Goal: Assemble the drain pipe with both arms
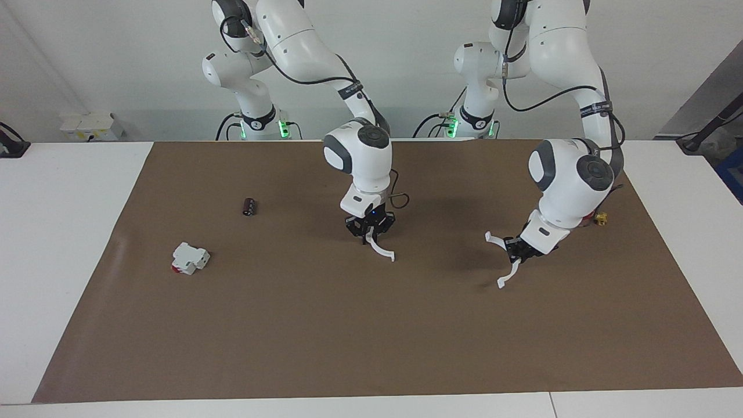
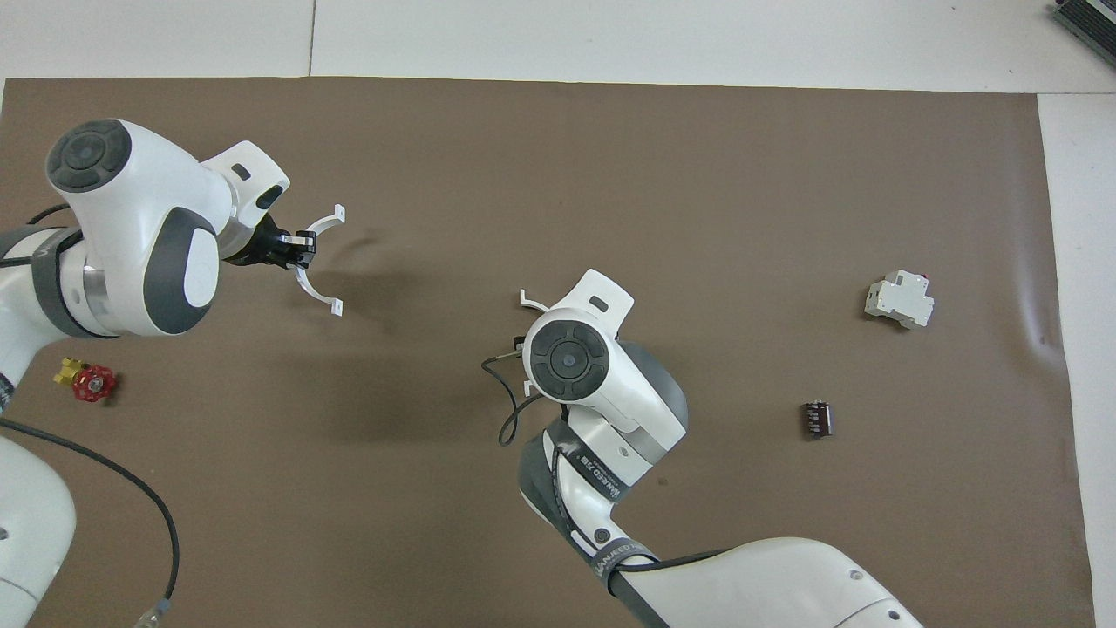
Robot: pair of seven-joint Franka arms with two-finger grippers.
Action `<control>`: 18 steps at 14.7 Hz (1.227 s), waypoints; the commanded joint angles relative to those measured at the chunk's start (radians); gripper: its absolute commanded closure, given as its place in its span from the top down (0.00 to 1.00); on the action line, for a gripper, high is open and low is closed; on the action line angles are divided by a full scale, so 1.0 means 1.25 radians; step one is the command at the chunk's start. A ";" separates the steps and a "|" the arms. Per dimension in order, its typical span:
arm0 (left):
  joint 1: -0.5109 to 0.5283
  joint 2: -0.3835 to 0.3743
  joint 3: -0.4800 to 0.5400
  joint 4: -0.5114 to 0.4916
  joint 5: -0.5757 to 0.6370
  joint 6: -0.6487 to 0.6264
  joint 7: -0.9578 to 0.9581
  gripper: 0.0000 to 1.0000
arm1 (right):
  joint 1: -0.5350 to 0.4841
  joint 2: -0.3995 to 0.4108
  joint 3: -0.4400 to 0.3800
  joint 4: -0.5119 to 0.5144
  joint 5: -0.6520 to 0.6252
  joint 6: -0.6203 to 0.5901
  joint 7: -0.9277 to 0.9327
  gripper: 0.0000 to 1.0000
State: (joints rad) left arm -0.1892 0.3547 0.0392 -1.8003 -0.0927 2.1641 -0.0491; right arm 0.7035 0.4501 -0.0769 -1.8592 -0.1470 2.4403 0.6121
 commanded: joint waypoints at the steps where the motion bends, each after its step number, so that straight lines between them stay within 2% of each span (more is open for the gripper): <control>1: -0.063 -0.036 0.012 -0.060 0.037 0.043 -0.094 0.00 | -0.013 -0.037 0.000 0.004 -0.016 0.004 0.034 1.00; 4: -0.118 -0.048 0.012 -0.124 0.039 0.128 -0.153 0.00 | -0.062 -0.117 0.001 0.004 -0.009 -0.045 0.031 1.00; 6: -0.158 -0.047 0.013 -0.129 0.040 0.134 -0.192 0.00 | -0.104 -0.172 0.001 0.004 0.025 -0.090 0.014 1.00; 8: -0.186 -0.044 0.012 -0.131 0.084 0.134 -0.254 0.00 | -0.138 -0.209 0.000 0.005 0.037 -0.128 0.000 1.00; 10: -0.233 -0.044 0.012 -0.144 0.117 0.150 -0.313 0.00 | -0.191 -0.245 0.000 0.020 0.037 -0.187 -0.028 1.00; 14: -0.284 -0.044 0.012 -0.175 0.117 0.197 -0.357 0.00 | -0.309 -0.291 -0.005 0.082 0.075 -0.332 -0.114 1.00; 18: -0.314 -0.052 0.012 -0.193 0.117 0.195 -0.373 0.00 | -0.406 -0.342 -0.007 0.110 0.077 -0.456 -0.240 1.00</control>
State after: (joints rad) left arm -0.5508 0.3388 0.0378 -1.9798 0.0268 2.3832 -0.4845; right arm 0.2381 0.0543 -0.0933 -1.7426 -0.0764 1.9504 0.3868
